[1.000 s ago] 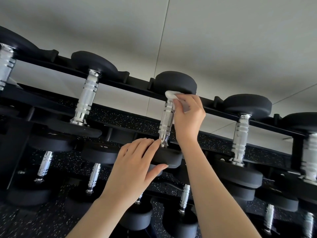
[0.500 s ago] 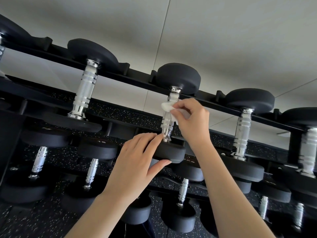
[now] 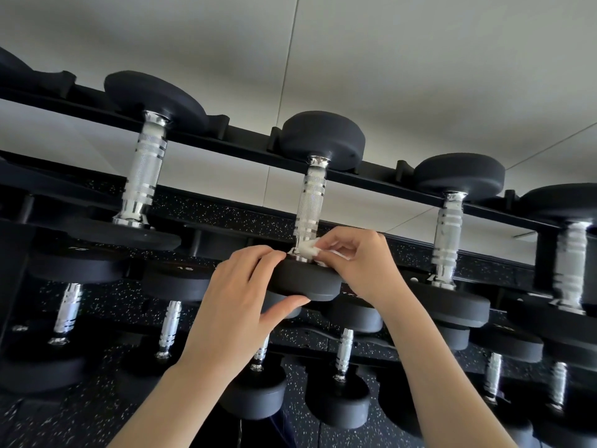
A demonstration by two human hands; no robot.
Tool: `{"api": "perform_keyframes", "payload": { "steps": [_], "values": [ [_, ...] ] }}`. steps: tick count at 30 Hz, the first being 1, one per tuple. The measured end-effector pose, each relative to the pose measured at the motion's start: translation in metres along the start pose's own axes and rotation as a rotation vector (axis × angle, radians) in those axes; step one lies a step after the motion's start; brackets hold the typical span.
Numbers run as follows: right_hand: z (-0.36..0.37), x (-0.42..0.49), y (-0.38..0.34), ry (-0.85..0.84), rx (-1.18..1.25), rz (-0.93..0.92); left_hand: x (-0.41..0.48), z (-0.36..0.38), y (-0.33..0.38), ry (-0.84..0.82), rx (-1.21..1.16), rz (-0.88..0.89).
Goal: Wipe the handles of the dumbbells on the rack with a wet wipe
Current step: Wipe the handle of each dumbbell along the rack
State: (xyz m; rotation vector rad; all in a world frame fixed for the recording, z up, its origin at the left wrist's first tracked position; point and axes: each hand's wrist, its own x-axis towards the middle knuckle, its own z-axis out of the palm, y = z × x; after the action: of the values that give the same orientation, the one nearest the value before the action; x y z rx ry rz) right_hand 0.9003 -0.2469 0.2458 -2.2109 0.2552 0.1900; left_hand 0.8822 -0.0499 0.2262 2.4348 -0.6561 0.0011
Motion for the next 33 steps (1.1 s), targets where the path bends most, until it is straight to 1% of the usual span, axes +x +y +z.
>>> {"api": "perform_keyframes", "payload": {
  "steps": [3, 5, 10, 13, 18, 22, 27, 31, 33],
  "values": [
    [0.000, -0.001, 0.002, -0.004, 0.086, 0.040, 0.000, -0.001, 0.000, 0.002, -0.008, 0.003],
    [0.004, -0.001, 0.004, 0.025, 0.148, 0.056, 0.000, 0.000, 0.000, 0.001, -0.010, 0.000],
    [0.016, -0.002, 0.008, 0.206, 0.307, 0.084, 0.000, 0.003, -0.002, -0.005, -0.023, 0.006],
    [0.016, 0.010, 0.006, 0.287, 0.348, 0.065, 0.001, 0.002, -0.003, -0.005, -0.019, 0.016],
    [0.009, 0.031, 0.000, 0.325, 0.382, 0.047, 0.000, 0.003, -0.002, -0.001, -0.016, 0.023],
    [0.005, 0.047, -0.003, 0.364, 0.344, 0.020, 0.001, 0.003, -0.003, -0.005, -0.001, 0.038],
    [0.001, 0.066, -0.005, 0.409, 0.356, 0.014, 0.001, 0.003, -0.004, -0.003, -0.004, 0.058],
    [0.002, 0.068, -0.004, 0.396, 0.410, 0.014, 0.001, 0.004, -0.005, 0.010, 0.003, 0.070],
    [0.005, 0.063, -0.001, 0.369, 0.392, 0.019, 0.001, 0.004, -0.006, 0.013, -0.001, 0.073]
  ]
}}
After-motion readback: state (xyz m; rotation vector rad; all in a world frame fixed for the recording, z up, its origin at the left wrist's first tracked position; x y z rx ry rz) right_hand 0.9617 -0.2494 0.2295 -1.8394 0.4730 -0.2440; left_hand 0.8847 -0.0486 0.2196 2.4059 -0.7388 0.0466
